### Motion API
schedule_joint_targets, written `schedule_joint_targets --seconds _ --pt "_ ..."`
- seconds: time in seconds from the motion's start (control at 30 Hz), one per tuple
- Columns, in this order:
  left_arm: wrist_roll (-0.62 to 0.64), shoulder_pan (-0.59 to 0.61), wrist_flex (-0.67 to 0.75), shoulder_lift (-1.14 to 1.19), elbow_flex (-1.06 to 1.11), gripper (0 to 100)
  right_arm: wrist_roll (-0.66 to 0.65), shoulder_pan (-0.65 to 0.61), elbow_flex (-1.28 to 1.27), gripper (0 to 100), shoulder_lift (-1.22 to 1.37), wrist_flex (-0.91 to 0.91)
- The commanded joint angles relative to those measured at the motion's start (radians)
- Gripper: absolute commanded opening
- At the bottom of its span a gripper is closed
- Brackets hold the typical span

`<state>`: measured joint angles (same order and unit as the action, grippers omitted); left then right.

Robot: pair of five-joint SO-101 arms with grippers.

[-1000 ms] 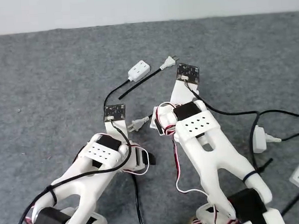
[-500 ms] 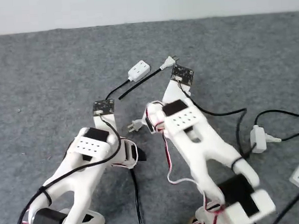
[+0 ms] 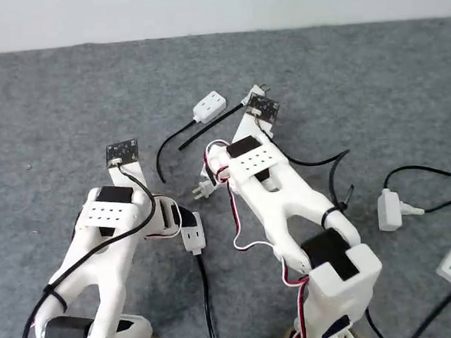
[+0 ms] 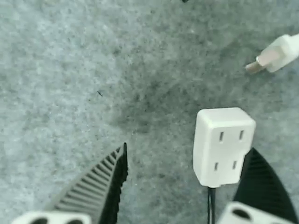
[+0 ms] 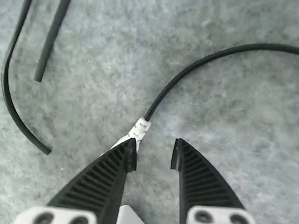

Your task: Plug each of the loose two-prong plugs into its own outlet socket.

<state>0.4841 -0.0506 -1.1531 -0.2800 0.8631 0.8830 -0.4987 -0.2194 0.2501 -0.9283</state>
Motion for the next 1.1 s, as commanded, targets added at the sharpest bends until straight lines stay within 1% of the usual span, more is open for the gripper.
schedule_joint_targets --seconds 0.0,0.1,0.17,0.37,0.43,0.57,0.7,0.77,0.83,0.9,1.07 --pt "-0.012 0.058 -0.005 -0.031 -0.051 36 0.011 -0.005 0.064 12.9 0.013 0.047" --pt "-0.084 0.144 -0.005 -0.029 -0.079 36 0.011 -0.007 0.095 12.7 0.050 0.062" --pt "-0.127 0.176 -0.005 -0.028 -0.084 36 0.011 -0.015 0.132 12.6 0.081 0.062" --pt "-0.137 0.181 -0.003 -0.023 -0.081 36 0.009 -0.036 0.252 12.5 0.213 0.048" --pt "-0.138 0.181 -0.003 -0.021 -0.079 36 0.009 -0.031 0.279 10.3 0.251 0.018" --pt "-0.138 0.181 -0.003 -0.021 -0.079 36 0.002 -0.016 0.350 0.7 0.315 -0.067" --pt "-0.138 0.180 0.009 -0.021 -0.065 36 -0.002 -0.015 0.410 0.7 0.334 -0.205" --pt "-0.138 0.180 0.041 -0.021 -0.048 36 -0.063 -0.015 0.445 0.7 0.325 -0.285" --pt "-0.138 0.178 0.055 -0.021 -0.041 36 -0.183 -0.005 0.482 0.8 0.306 -0.374" --pt "-0.138 0.176 0.055 -0.021 -0.041 36 -0.296 0.016 0.509 0.8 0.277 -0.452" --pt "-0.138 0.175 0.057 -0.021 -0.041 36 -0.522 0.102 0.517 0.8 0.176 -0.573"
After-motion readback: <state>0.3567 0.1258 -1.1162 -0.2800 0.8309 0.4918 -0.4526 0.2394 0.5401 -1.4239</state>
